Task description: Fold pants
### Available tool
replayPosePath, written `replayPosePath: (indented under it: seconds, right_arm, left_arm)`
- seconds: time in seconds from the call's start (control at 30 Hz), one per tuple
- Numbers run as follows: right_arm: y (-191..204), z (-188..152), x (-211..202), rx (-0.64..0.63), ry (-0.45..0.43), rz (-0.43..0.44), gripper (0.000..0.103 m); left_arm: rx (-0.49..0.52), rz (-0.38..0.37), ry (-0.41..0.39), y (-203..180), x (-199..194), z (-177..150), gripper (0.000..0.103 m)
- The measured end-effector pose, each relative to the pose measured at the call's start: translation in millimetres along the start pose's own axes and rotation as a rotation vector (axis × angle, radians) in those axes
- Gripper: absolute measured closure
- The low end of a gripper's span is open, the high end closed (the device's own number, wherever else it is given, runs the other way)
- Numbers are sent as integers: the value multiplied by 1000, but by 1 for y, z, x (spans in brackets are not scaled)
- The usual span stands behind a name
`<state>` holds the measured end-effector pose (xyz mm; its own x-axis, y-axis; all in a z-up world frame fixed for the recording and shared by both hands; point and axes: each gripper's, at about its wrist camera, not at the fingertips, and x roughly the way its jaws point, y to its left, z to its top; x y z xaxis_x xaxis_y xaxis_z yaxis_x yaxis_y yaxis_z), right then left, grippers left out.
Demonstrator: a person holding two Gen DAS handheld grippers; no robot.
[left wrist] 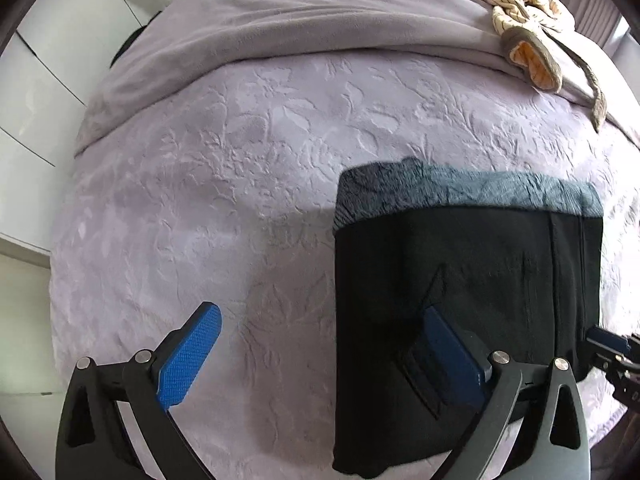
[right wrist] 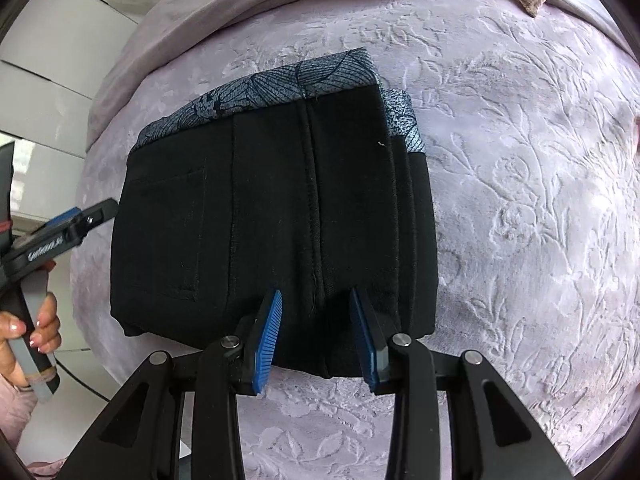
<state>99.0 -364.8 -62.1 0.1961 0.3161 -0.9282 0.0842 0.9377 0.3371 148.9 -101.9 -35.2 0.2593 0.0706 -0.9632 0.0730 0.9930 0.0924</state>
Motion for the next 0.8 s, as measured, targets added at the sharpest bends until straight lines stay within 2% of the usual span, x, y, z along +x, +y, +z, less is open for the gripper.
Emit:
replayPosePath:
  seconds: [0.1, 0.17, 0.23, 0.3, 0.43, 0.8]
  right_arm:
    - [1, -3, -3, 3, -2, 1, 63]
    - [1, -5, -8, 10, -5, 9, 57]
    - [-1, -4, -10, 17, -5, 8, 38]
    - [-3, -6, -13, 25, 2, 10, 30]
    - [-10, -16, -22, 51, 13, 8, 25]
    - [-40, -29, -21, 152, 41, 15, 25]
  left_arm:
    - [12, -2, 20, -4, -1, -5, 1]
    - [19, -7, 31, -6, -3, -8, 1]
    - [25, -14, 39, -9, -4, -9, 1]
    - [34, -31, 52, -13, -6, -12, 1]
    - [53, -53, 65, -19, -8, -17, 1]
    - [73, -69, 102, -31, -1, -22, 1]
